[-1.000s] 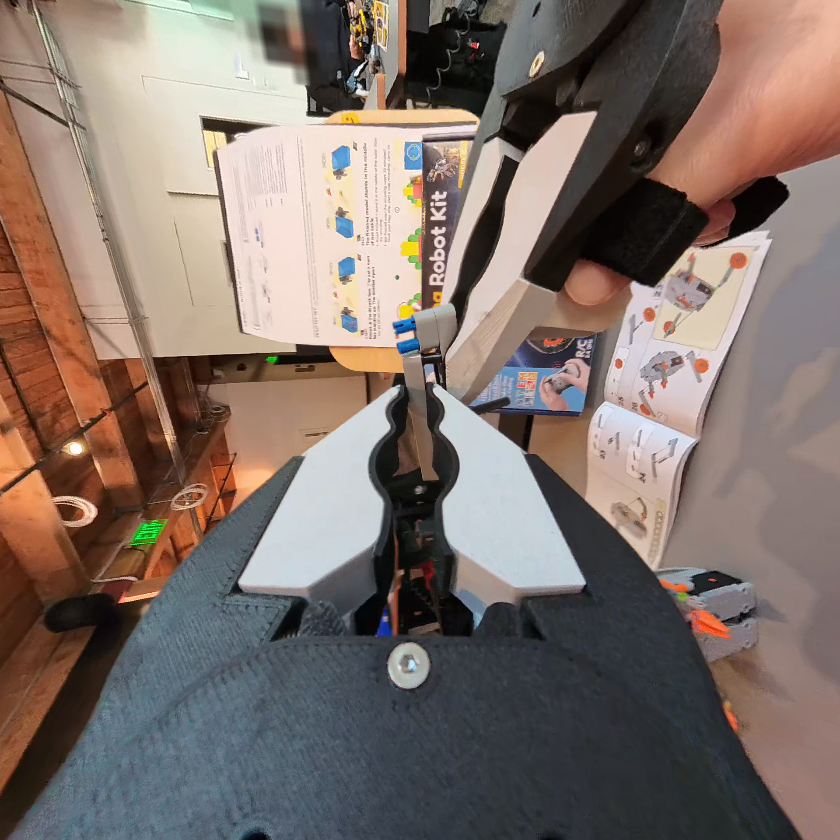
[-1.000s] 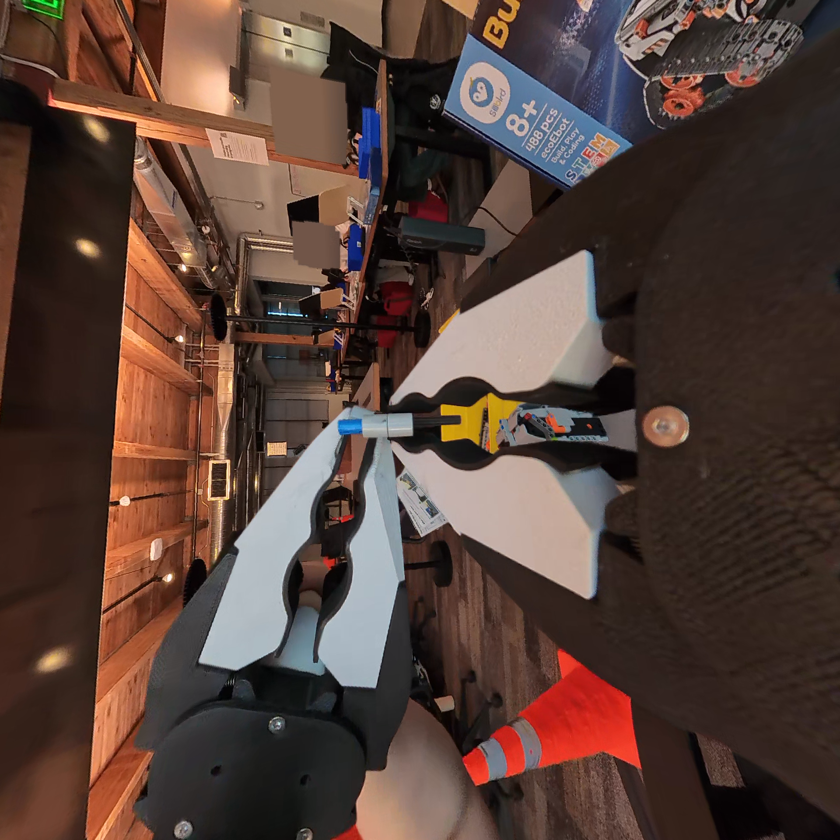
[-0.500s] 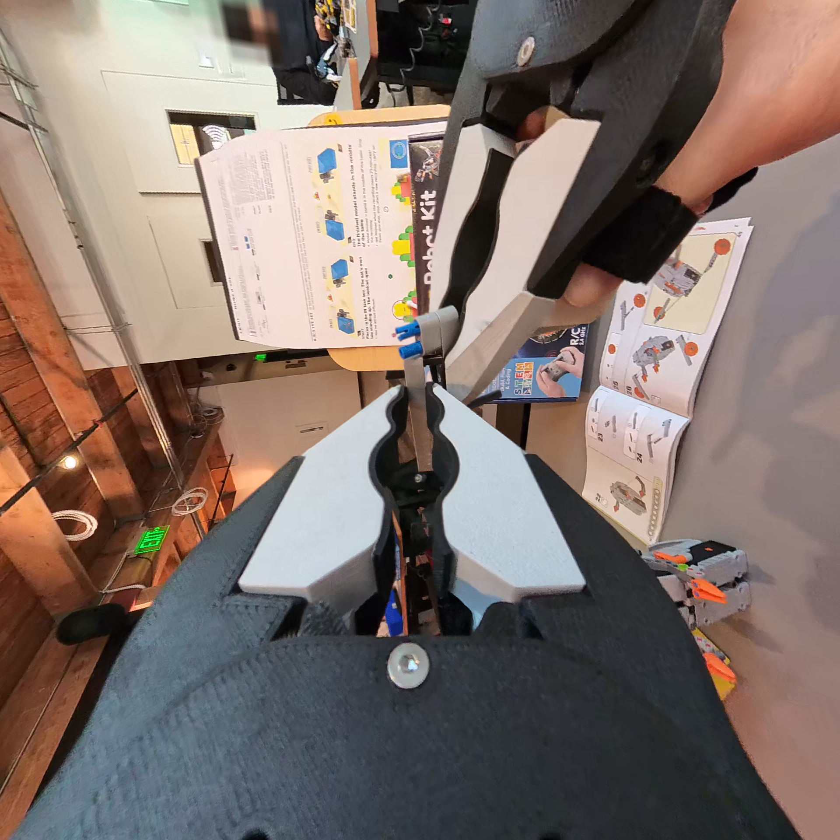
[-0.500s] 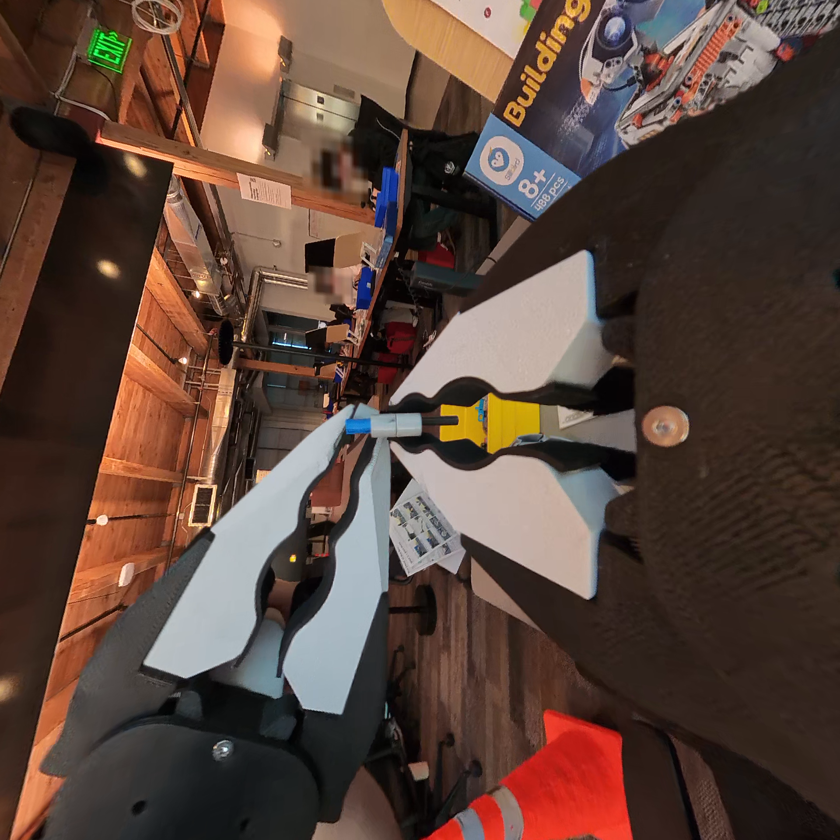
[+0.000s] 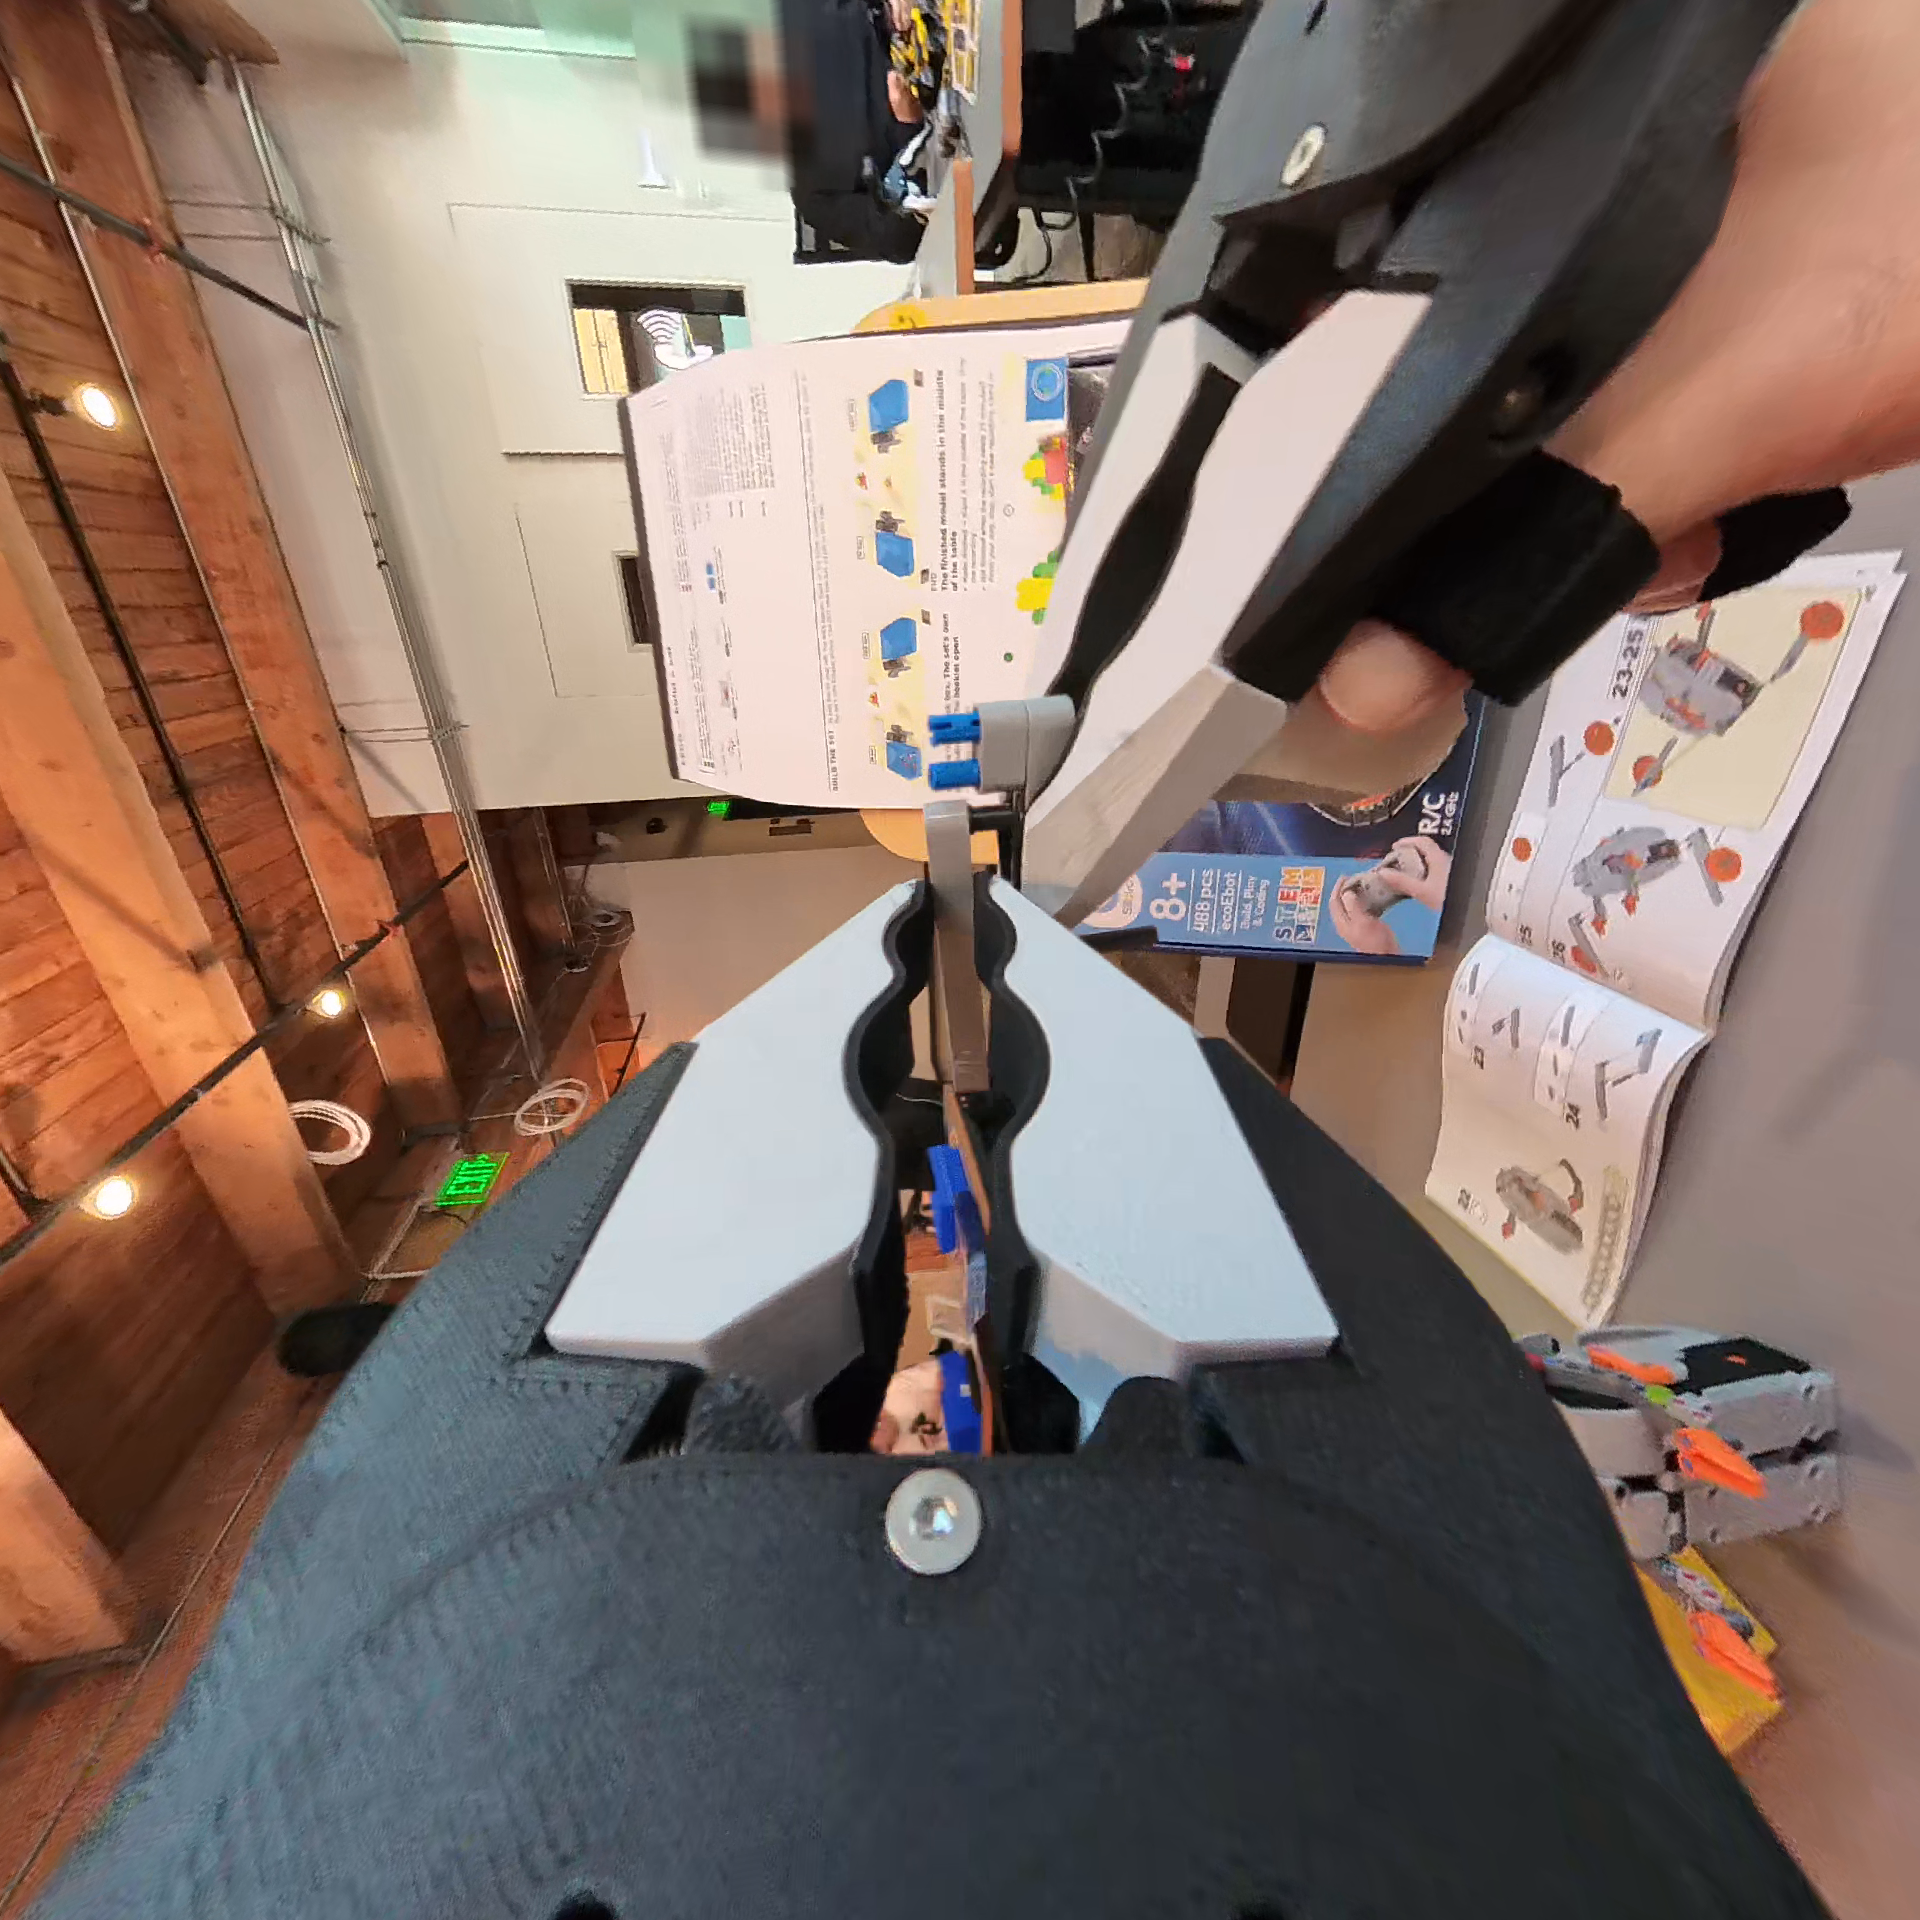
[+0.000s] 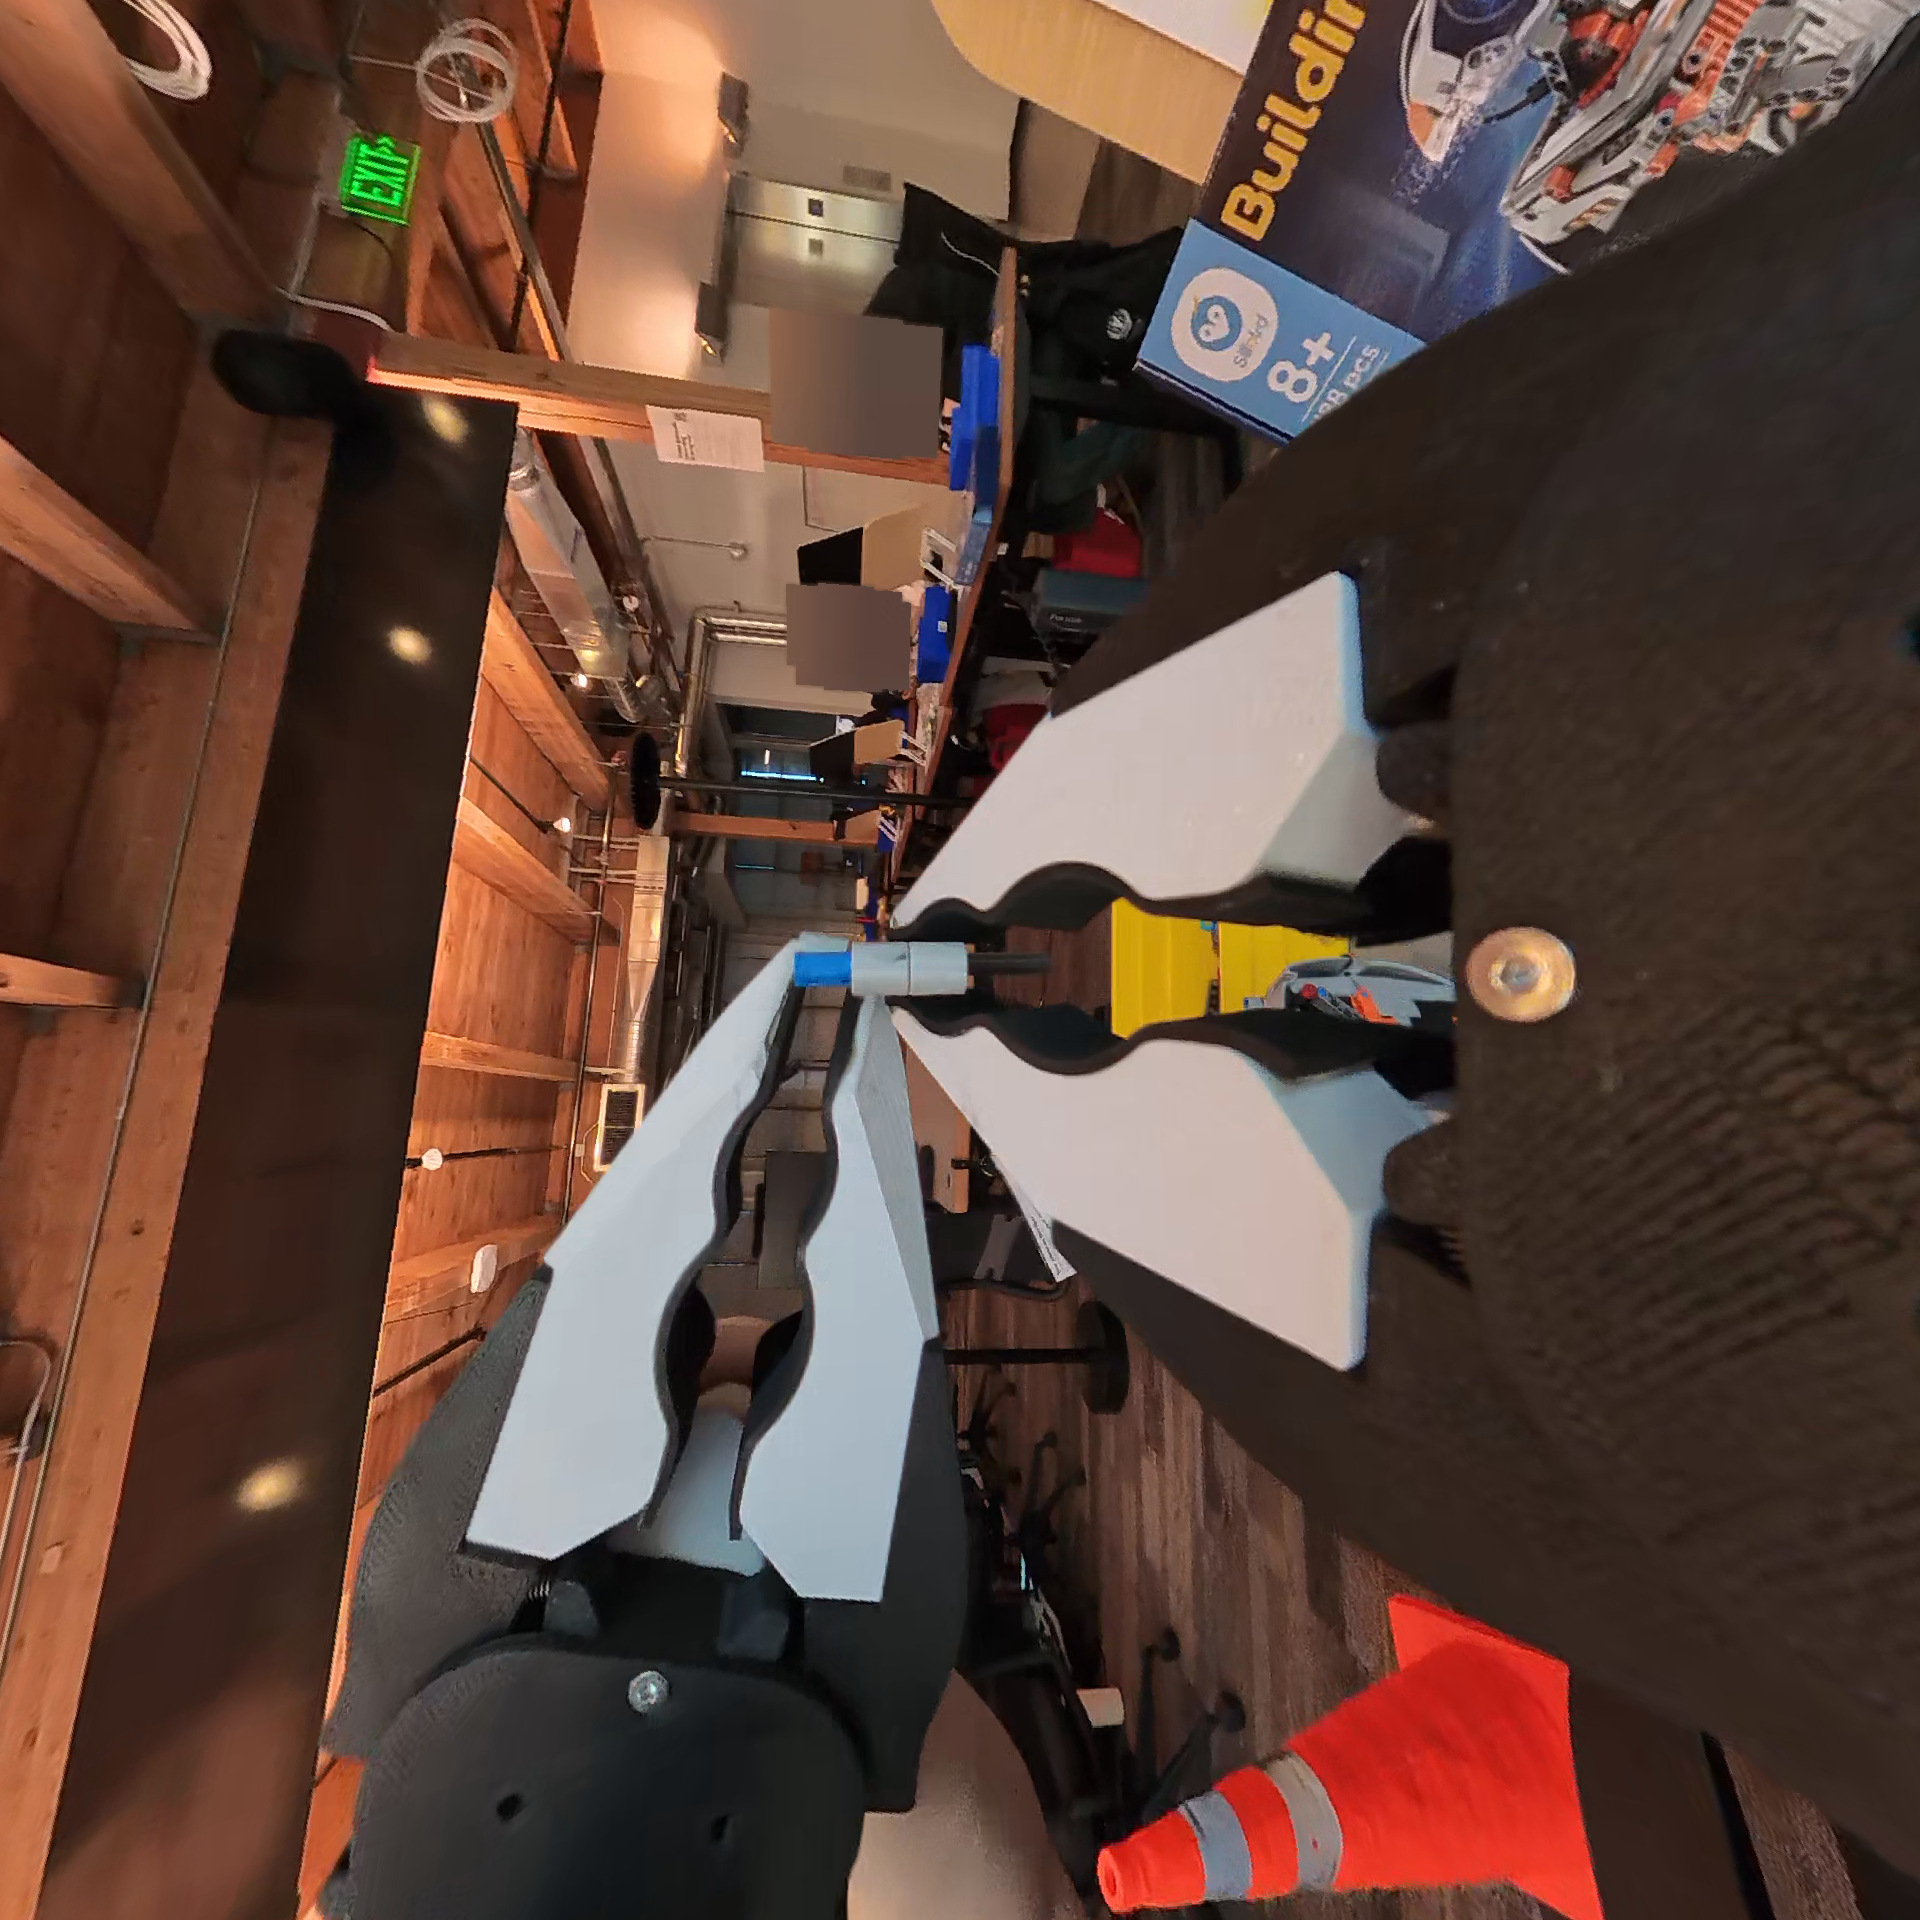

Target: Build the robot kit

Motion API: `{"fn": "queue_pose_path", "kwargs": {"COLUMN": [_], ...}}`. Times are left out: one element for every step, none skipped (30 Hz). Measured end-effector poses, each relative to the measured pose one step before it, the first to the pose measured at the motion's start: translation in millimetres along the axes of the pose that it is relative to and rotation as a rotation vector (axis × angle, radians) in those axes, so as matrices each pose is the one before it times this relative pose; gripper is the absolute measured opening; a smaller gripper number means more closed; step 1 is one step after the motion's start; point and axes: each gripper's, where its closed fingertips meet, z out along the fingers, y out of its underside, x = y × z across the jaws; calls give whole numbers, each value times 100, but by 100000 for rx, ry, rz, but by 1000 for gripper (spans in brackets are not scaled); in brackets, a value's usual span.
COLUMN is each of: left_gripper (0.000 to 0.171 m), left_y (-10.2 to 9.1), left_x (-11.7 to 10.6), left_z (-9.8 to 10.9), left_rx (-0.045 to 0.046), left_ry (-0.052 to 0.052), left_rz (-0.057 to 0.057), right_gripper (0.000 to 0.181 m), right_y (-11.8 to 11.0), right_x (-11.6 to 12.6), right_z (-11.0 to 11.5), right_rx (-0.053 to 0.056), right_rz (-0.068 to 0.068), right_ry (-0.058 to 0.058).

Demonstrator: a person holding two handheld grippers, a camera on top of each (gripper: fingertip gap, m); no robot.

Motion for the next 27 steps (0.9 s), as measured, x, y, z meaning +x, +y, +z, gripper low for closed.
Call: {"fn": "queue_pose_path", "kwargs": {"left_gripper": [6, 6, 6, 6, 6, 6, 6, 6, 6, 6, 6, 6, 6, 6, 6, 6, 6, 6, 6, 6, 6, 6, 6, 6, 5, 6, 6], "left_y": [-40, -42, -47, 18, 35, 8, 2, 52, 114, 147, 113, 64, 36, 38, 66, 30, -39, -30, -3, 14, -14, -42, -9, -20, -50, -53, -9], "left_x": [-84, -72, -46, -5, 34, 20, 43, 80, 137, 189, 165, 78, 31, 41, 57, 10, -96, -95, -53, -25, -61, -76, -24, 36, -11, -35, 31], "left_z": [-53, -49, -39, -26, 0, -14, -32, -35, -10, 18, 25, 5, 2, 4, 6, -18, -22, -19, -30, -5, 5, -7, -19, -24, -28, -29, 4], "left_rx": [391, 415, 378, -21, -160, 276, 493, 173, -488, -890, -596, -208, -420, -800, -1074, -754, -234, -330, -806, -1288, -1187, -1015, -1368, -1190, -405, 20, -212], "left_ry": [-492, -839, -948, -397, 50, -70, -32, 268, 745, 1003, 441, -362, -571, -272, -32, -564, -1342, -1413, -1159, -1139, -1464, -1575, -1145, -799, -1087, -958, -215], "left_rz": [-450, 711, 948, 634, 166, 376, 1080, 1254, 656, 705, 1853, 2645, 2087, 1204, 1092, 964, 432, 96, -413, -964, -678, -918, -812, 235, 1096, 1242, 1057], "right_gripper": [5, 5, 5, 5, 5, 5, 5, 5, 5, 5, 5, 5, 5, 5, 5, 5, 5, 5, 5, 5, 5, 5, 5, 5, 5, 5, 5], "right_y": [-83, -77, -72, 14, 51, 17, 22, 83, 165, 246, 201, 81, 35, 37, 82, 42, -107, -82, -17, -3, -38, -54, -3, 63, -23, -36, 46], "right_x": [-104, -28, -25, -28, -26, -33, -24, -36, -62, -29, -5, 19, 9, 7, -4, -20, 21, 8, -16, 40, 46, 23, -6, 19, -1, 0, 5], "right_z": [5, 0, -15, 21, 32, 8, 4, 40, 54, 82, 58, 27, 29, 21, 38, 31, -23, -20, 2, 5, -1, -6, 12, -2, -35, -26, -20], "right_rx": [264, 160, 245, -201, -384, -116, -147, -481, -1060, -1810, -1422, -481, -74, -175, -488, -307, 472, 303, -5, 6, 347, 614, 279, -212, 216, 124, -372], "right_rz": [-642, -339, 146, 229, 214, 387, 491, 161, -142, -666, -1313, -1931, -2065, -1863, -1382, -364, 460, 765, 1003, 1416, 1248, 1120, 896, 437, 601, 692, -48], "right_ry": [-239, 130, -100, -328, -395, -464, -507, -506, -621, -324, 258, 834, 1142, 1071, 646, 235, 202, -97, -369, -36, 263, 80, -184, -180, -394, -414, -220]}}
